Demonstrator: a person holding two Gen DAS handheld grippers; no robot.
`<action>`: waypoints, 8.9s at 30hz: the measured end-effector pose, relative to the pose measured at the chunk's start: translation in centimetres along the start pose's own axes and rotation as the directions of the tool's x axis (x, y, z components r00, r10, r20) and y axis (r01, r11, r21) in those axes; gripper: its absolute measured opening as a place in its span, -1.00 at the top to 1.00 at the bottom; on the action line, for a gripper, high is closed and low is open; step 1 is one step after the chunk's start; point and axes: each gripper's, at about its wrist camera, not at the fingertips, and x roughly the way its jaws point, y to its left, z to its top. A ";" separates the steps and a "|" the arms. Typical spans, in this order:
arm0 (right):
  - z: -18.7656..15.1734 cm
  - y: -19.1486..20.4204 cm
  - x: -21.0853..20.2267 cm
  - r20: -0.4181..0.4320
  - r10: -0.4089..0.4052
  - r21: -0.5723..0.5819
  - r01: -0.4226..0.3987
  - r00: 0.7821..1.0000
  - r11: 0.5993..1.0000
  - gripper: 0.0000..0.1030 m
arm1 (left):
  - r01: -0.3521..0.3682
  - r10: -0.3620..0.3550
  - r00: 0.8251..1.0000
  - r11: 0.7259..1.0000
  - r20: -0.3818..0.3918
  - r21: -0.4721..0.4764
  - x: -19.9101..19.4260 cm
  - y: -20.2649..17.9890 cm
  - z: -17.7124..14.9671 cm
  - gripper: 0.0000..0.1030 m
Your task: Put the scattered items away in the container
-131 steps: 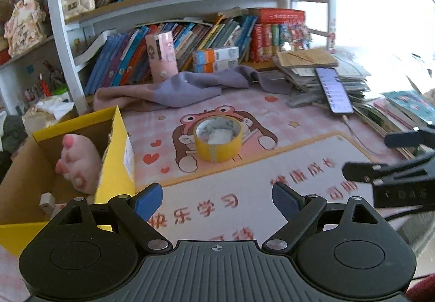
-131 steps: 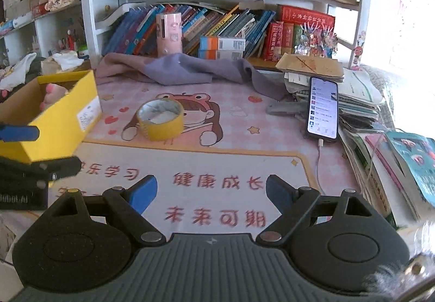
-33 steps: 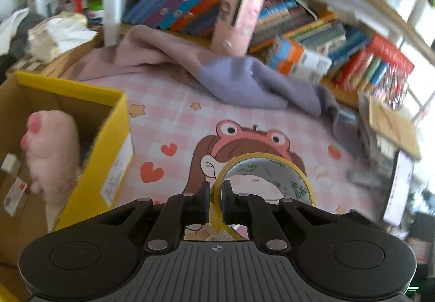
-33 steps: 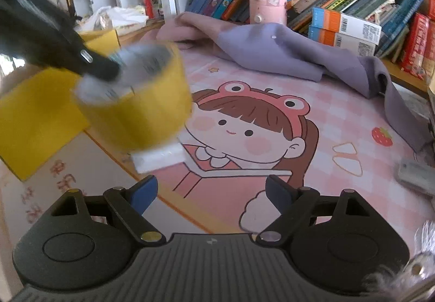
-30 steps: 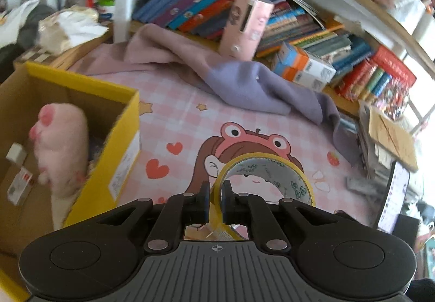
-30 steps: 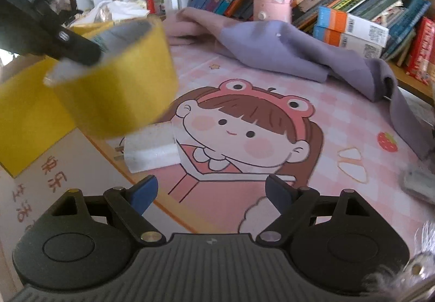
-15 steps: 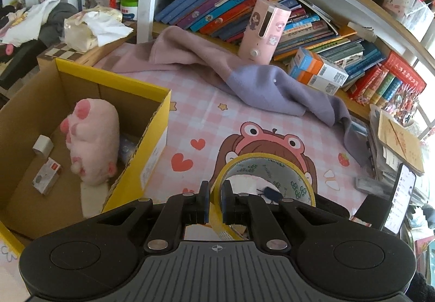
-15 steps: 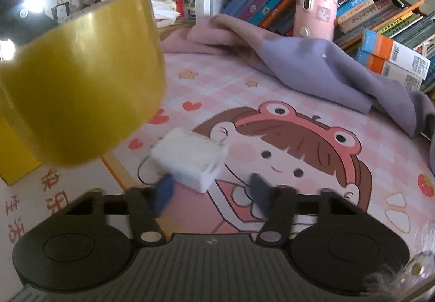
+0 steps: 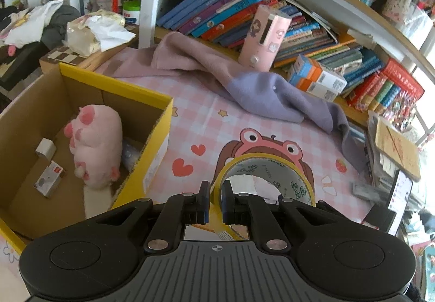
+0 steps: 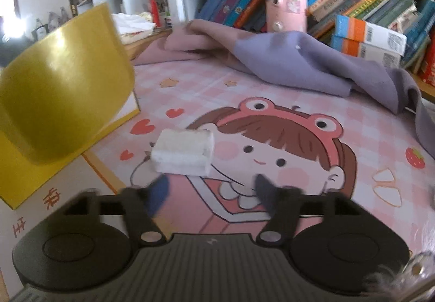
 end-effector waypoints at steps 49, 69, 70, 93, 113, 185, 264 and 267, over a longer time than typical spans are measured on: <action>-1.4 0.4 -10.6 0.076 -0.116 0.056 0.112 0.990 0.992 -0.06 | 0.080 -0.080 0.997 0.996 -0.015 -0.034 -3.3 -0.4 -4.4 0.87; -3.3 3.6 -15.0 0.028 -0.198 0.012 0.198 0.980 0.980 -0.05 | 0.201 -0.202 0.979 0.979 -0.015 -0.037 -5.3 2.1 -7.3 0.87; -3.4 4.1 -15.2 0.029 -0.208 0.004 0.208 0.978 0.978 -0.05 | 0.212 -0.213 0.977 0.977 -0.015 -0.037 -5.4 2.5 -7.5 0.87; -5.2 21.4 -20.1 0.045 -0.360 0.142 0.351 0.932 0.926 -0.05 | 0.382 -0.381 0.924 0.921 -0.030 0.083 -12.9 15.4 -10.7 0.87; -2.5 32.9 -20.1 0.102 -0.292 -0.004 0.294 0.951 0.956 -0.05 | 0.378 -0.379 0.917 0.925 0.128 0.030 -17.8 25.4 -10.3 0.87; 12.2 23.9 -2.2 0.033 0.113 -0.241 -0.102 0.993 0.965 -0.27 | -0.264 0.097 0.899 0.899 0.428 0.351 -7.4 15.3 4.7 -0.69; -11.3 26.6 -27.3 -0.011 -0.373 0.154 0.370 0.928 0.916 -1.00 | -0.095 0.041 0.984 0.943 0.172 0.319 -18.0 11.0 -23.0 -1.00; -11.3 26.7 -27.2 -0.014 -0.372 0.154 0.369 0.928 0.916 -1.00 | -0.085 0.035 0.986 0.945 0.163 0.314 -18.0 11.0 -23.0 -1.00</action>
